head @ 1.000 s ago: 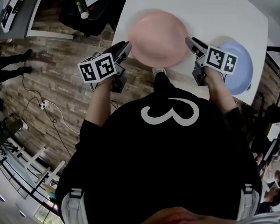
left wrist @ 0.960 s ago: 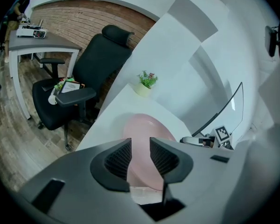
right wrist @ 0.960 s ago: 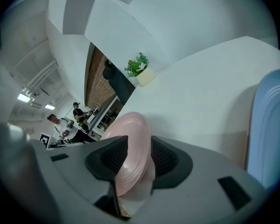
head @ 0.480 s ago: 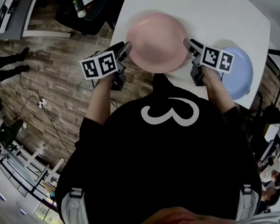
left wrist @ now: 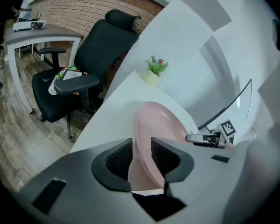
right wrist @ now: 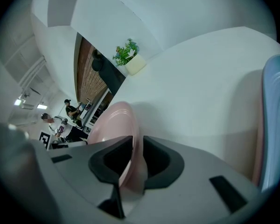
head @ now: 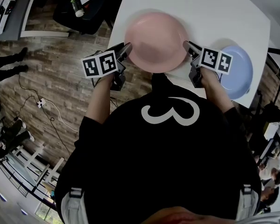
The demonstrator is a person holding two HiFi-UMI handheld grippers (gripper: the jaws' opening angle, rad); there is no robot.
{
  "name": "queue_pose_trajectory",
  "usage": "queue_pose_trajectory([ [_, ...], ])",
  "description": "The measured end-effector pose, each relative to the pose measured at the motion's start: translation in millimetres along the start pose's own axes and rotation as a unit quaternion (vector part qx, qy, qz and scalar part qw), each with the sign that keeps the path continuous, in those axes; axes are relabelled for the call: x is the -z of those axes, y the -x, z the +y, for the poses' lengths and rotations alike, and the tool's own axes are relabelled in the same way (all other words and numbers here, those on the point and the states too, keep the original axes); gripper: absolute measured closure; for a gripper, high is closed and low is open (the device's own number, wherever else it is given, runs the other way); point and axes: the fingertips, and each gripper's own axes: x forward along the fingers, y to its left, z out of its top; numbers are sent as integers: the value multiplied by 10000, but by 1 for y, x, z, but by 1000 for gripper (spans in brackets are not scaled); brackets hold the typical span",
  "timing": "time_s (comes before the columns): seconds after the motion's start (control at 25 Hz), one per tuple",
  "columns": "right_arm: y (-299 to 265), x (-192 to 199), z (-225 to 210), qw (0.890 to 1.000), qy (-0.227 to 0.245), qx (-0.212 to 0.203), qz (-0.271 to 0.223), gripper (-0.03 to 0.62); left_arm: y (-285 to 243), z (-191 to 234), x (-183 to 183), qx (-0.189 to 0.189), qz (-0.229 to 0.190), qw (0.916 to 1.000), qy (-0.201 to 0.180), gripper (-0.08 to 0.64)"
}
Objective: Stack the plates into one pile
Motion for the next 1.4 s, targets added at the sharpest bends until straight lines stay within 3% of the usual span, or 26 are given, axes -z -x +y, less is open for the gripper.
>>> queue_pose_trajectory([
  [0.52, -1, 1, 2, 10000, -73, -66, 1, 535, -2, 5, 1, -83, 25, 10000, 0, 483],
  [1.4, 14, 6, 10, 9999, 60, -21, -139, 538, 11, -4, 10, -146, -4, 9998, -117, 488],
])
